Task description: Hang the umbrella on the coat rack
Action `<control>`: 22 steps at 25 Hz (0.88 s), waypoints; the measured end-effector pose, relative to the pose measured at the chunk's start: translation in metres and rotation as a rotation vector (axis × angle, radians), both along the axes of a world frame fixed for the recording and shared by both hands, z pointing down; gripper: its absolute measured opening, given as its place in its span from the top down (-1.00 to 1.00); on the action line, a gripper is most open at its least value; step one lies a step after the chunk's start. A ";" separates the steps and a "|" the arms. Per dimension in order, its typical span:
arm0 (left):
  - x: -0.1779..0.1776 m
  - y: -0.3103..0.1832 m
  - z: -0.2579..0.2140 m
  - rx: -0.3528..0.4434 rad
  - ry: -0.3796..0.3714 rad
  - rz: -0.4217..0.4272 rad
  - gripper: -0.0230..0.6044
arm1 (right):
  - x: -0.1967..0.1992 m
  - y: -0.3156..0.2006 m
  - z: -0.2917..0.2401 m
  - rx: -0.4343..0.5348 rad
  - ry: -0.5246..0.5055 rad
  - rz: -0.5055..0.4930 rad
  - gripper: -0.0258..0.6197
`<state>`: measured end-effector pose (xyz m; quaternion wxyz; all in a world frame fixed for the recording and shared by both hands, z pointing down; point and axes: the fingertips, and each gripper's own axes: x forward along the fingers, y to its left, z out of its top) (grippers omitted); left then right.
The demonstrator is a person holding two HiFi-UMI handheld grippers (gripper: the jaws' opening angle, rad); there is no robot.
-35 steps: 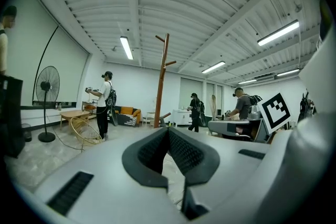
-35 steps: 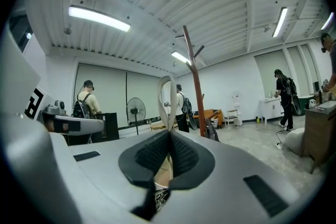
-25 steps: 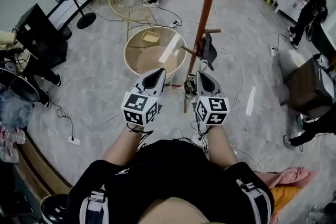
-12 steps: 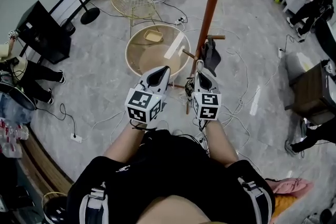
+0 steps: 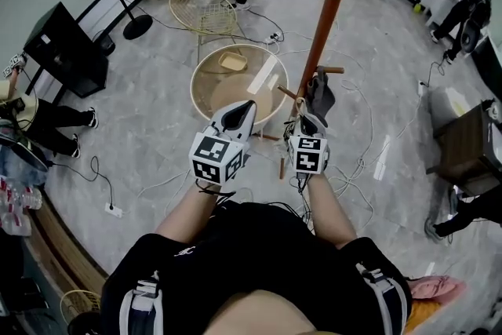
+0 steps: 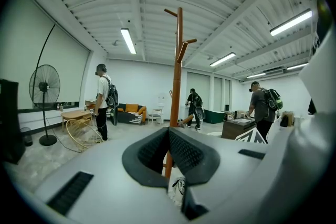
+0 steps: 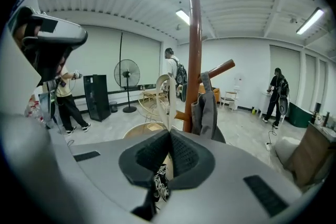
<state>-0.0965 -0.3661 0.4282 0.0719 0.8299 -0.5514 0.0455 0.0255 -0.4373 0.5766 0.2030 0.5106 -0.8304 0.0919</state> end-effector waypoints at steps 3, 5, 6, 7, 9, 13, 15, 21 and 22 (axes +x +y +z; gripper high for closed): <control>-0.007 -0.005 0.002 -0.001 0.000 -0.006 0.87 | 0.001 -0.012 0.016 -0.029 0.034 0.010 0.87; -0.014 -0.006 0.002 -0.002 0.002 -0.018 0.87 | 0.000 -0.018 0.024 -0.042 0.053 0.015 0.87; -0.018 -0.007 0.002 -0.003 0.003 -0.023 0.87 | -0.001 -0.020 0.027 -0.049 0.063 0.015 0.87; -0.021 -0.007 0.002 -0.004 0.003 -0.028 0.87 | -0.003 -0.021 0.029 -0.058 0.074 0.013 0.87; -0.026 -0.008 0.002 -0.005 0.004 -0.036 0.87 | -0.005 -0.025 0.035 -0.075 0.093 0.012 0.87; -0.035 -0.012 0.003 -0.006 0.006 -0.048 0.87 | -0.005 -0.036 0.047 -0.100 0.110 0.024 0.87; -0.039 -0.014 0.004 -0.006 0.007 -0.054 0.87 | -0.005 -0.042 0.053 -0.111 0.112 0.031 0.87; -0.052 -0.014 0.007 -0.006 0.009 -0.073 0.87 | -0.006 -0.055 0.078 -0.153 0.112 0.061 0.87; -0.054 -0.015 0.008 -0.007 0.009 -0.078 0.87 | -0.005 -0.057 0.082 -0.161 0.106 0.069 0.87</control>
